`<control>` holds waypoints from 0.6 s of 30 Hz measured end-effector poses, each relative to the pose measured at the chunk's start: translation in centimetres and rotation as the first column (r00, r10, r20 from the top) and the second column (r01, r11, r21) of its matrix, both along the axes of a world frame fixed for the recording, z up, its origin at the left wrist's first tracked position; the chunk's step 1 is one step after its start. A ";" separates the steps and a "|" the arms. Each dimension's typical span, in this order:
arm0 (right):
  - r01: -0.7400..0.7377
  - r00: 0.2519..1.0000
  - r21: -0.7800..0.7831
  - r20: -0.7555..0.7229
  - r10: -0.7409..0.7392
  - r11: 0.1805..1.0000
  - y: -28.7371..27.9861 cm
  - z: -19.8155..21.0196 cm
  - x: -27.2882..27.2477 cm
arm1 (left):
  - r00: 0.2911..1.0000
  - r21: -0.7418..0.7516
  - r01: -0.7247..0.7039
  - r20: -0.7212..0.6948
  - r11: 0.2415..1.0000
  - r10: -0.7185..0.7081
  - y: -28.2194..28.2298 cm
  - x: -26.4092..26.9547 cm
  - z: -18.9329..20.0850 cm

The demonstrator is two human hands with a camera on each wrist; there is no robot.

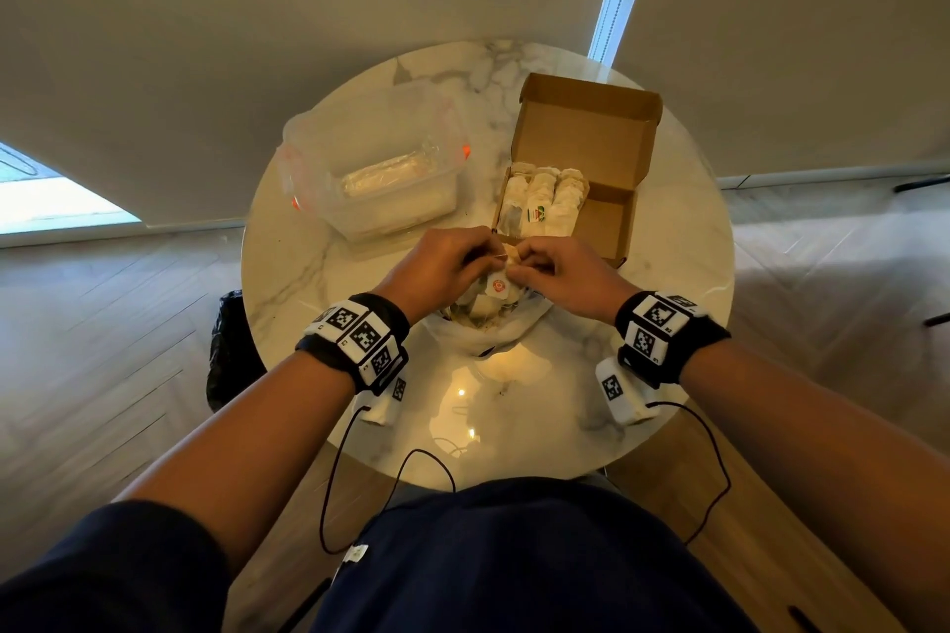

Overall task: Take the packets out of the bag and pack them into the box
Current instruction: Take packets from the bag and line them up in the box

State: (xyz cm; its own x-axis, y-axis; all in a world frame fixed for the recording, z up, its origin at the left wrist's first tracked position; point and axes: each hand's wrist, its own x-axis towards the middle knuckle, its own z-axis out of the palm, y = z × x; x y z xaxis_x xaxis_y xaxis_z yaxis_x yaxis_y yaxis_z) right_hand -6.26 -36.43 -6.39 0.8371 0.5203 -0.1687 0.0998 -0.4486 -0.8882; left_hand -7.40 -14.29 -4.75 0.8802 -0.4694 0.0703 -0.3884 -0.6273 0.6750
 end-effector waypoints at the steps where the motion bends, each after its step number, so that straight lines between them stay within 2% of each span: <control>1: 0.003 1.000 0.006 -0.011 -0.003 1.000 0.0 0.0 0.0 | 1.000 -0.002 -0.014 0.002 1.000 0.014 -0.1 0.0 -0.1; 7: 0.033 0.992 0.060 -0.122 -0.026 0.998 -0.2 0.0 -0.5 | 0.994 -0.042 -0.109 0.003 0.993 0.109 -0.7 0.2 -0.9; 12: 0.090 0.993 -0.027 -0.071 -0.092 0.996 -0.2 -0.8 -0.4 | 0.996 -0.058 -0.092 -0.020 0.994 0.091 -1.4 0.5 -1.0; 18: 0.146 0.988 -0.033 0.063 -0.144 0.989 -2.1 -1.5 0.7 | 0.994 -0.028 -0.080 -0.072 0.996 0.077 -2.7 1.4 -1.0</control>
State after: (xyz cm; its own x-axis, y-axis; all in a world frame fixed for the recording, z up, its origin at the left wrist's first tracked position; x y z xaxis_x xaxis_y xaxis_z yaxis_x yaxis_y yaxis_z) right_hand -5.55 -38.57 -7.90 0.9125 0.3868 -0.1328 0.0841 -0.4953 -0.8646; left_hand -5.99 -16.99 -5.79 0.9175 -0.3972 0.0198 -0.2892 -0.6323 0.7187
